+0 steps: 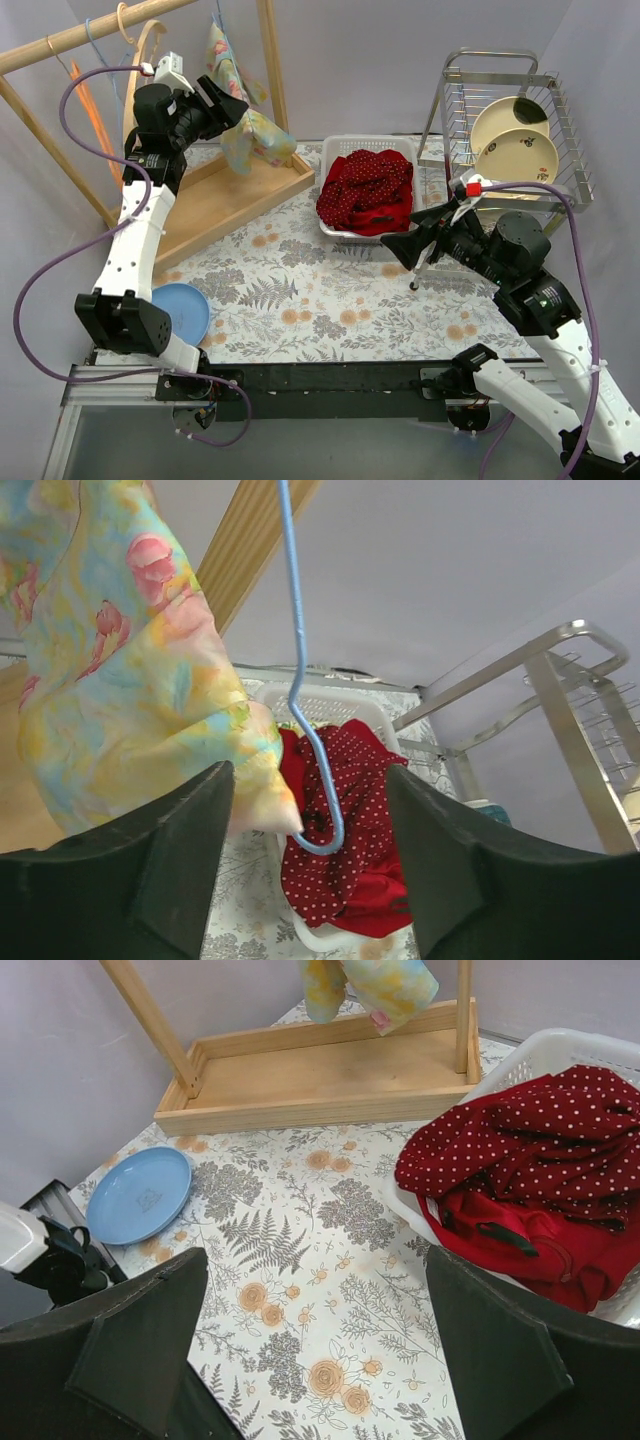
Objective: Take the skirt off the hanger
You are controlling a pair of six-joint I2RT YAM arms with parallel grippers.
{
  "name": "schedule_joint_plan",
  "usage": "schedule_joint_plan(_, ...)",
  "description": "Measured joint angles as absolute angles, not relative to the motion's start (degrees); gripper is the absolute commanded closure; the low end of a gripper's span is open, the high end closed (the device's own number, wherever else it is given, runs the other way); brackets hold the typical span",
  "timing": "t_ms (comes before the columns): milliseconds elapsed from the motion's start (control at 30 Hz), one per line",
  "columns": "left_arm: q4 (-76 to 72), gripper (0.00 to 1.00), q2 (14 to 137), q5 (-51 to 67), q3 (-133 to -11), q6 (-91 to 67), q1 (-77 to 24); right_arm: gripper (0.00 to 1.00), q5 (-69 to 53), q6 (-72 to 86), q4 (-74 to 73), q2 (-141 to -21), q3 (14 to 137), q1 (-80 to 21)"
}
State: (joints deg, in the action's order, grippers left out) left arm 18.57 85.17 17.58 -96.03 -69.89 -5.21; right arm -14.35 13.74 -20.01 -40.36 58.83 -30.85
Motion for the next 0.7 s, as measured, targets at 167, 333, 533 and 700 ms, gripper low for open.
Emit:
schedule_joint_plan(167, 17.8, 0.46, 90.0, 17.7, -97.8, -69.5, -5.2, 0.03, -15.2, 13.6, -20.0, -39.7, 58.8, -30.9)
schedule_joint_plan(333, 15.2, 0.51, 92.1, 18.0, -98.5, -69.3, -5.2, 0.03, -15.7, 13.6, -19.4, -39.2, 58.8, -30.9)
schedule_joint_plan(533, 10.9, 0.57, 94.7, 19.4, -99.6, -69.3, -5.2, 0.03, -16.3, 13.6, -18.6, -39.0, 58.7, -30.9)
schedule_joint_plan(700, 8.1, 0.64, 96.4, 21.1, -100.3, -69.3, -5.4, 0.03, -16.6, 13.6, -17.8, -39.4, 58.3, -30.9)
